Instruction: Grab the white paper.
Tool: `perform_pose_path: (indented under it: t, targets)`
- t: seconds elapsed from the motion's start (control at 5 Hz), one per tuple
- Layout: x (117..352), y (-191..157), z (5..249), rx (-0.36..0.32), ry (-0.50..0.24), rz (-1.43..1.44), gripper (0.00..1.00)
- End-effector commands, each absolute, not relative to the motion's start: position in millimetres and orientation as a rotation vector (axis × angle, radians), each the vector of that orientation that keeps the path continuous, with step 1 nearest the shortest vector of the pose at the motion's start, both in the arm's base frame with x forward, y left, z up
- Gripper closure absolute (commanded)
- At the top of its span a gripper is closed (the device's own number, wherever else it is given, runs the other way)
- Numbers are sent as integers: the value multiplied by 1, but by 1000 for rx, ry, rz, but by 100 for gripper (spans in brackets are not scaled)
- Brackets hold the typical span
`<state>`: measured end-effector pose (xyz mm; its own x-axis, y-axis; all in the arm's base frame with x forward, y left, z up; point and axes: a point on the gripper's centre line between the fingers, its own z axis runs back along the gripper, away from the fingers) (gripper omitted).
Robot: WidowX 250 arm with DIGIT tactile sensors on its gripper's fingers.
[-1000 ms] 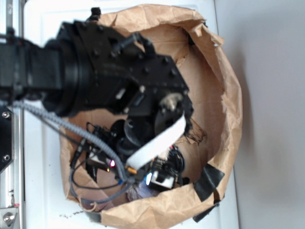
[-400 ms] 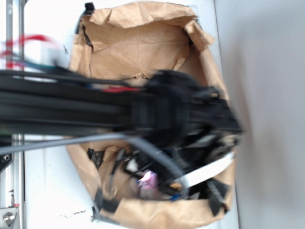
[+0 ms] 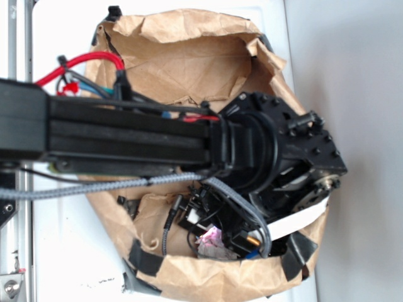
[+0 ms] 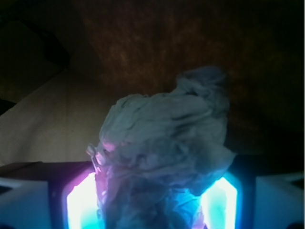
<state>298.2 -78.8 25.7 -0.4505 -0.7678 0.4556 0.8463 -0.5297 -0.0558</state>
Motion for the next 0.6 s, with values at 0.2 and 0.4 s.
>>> perform_pose_path:
  t: [0.2, 0.4]
  targets:
    - [195, -55, 143, -202, -509, -1827, 100]
    - [197, -43, 162, -118, -434, -1656, 100]
